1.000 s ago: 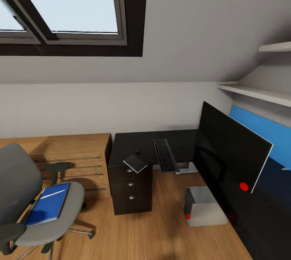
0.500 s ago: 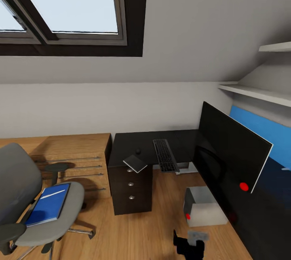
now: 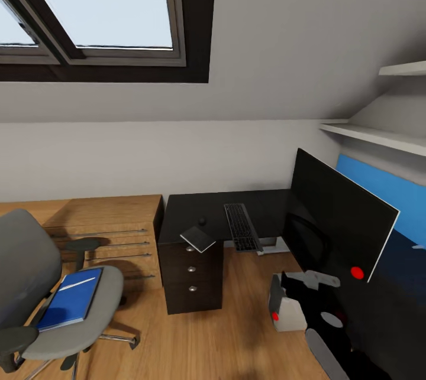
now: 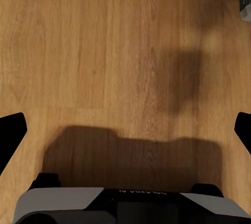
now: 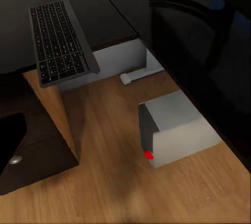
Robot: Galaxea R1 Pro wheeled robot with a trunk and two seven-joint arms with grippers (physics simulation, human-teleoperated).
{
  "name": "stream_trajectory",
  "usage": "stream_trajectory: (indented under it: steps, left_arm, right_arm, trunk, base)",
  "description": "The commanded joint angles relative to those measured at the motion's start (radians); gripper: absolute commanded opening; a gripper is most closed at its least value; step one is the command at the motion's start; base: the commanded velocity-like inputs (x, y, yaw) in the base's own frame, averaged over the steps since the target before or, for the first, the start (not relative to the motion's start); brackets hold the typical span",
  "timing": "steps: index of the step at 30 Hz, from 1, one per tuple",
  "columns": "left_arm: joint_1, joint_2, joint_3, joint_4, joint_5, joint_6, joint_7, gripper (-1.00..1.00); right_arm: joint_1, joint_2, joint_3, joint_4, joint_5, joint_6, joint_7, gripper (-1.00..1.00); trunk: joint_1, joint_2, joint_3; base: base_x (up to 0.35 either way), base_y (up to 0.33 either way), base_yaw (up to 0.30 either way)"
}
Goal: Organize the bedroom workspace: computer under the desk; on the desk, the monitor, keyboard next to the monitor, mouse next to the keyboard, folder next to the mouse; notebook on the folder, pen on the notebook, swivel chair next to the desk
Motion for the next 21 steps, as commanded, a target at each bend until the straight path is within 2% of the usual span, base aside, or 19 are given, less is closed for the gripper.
stream_trajectory:
  steps: [1, 3, 4, 7, 12, 14, 21]
  left_arm:
    - [0.000, 0.000, -0.003, 0.001, 0.010, -0.003, -0.003, 1.00]
    - [0.000, 0.001, -0.003, 0.001, 0.010, -0.004, -0.003, 1.00]
    - [0.000, 0.002, -0.003, 0.001, 0.010, -0.003, -0.003, 1.00]
    - [0.000, 0.003, -0.003, 0.001, 0.010, -0.003, -0.003, 1.00]
    - [0.000, 0.003, -0.002, 0.001, 0.010, -0.003, -0.003, 1.00]
    - [0.000, 0.004, -0.001, 0.001, 0.010, -0.004, -0.003, 1.00]
    - [0.000, 0.004, -0.001, 0.001, 0.010, -0.004, -0.003, 1.00]
  right_arm:
    - [0.000, -0.013, -0.009, -0.006, -0.020, 0.009, -0.009, 1.00]
    - [0.000, -0.038, -0.026, -0.007, -0.050, 0.017, -0.010, 1.00]
    - [0.000, -0.061, -0.037, -0.003, -0.078, 0.021, -0.010, 1.00]
    - [0.001, -0.091, -0.052, 0.004, -0.116, 0.021, -0.011, 1.00]
    - [0.001, -0.107, -0.086, 0.011, -0.134, 0.021, -0.013, 1.00]
    - [0.001, -0.113, -0.122, 0.015, -0.141, 0.021, -0.014, 1.00]
    - [0.002, -0.115, -0.135, 0.023, -0.144, 0.020, -0.015, 1.00]
  trunk:
    - [0.000, -0.001, 0.000]
    - [0.000, -0.001, 0.000]
    - [0.000, -0.001, 0.000]
    - [0.000, -0.001, 0.000]
    - [0.000, -0.001, 0.000]
    - [0.000, -0.001, 0.000]
    - [0.000, -0.001, 0.007]
  base:
    - [0.000, 0.000, 0.000]
    - [0.000, 0.000, 0.000]
    - [0.000, 0.000, 0.000]
    - [0.000, 0.000, 0.000]
    - [0.000, 0.000, 0.000]
    - [0.000, 0.000, -0.059]
    - [0.000, 0.000, -0.152]
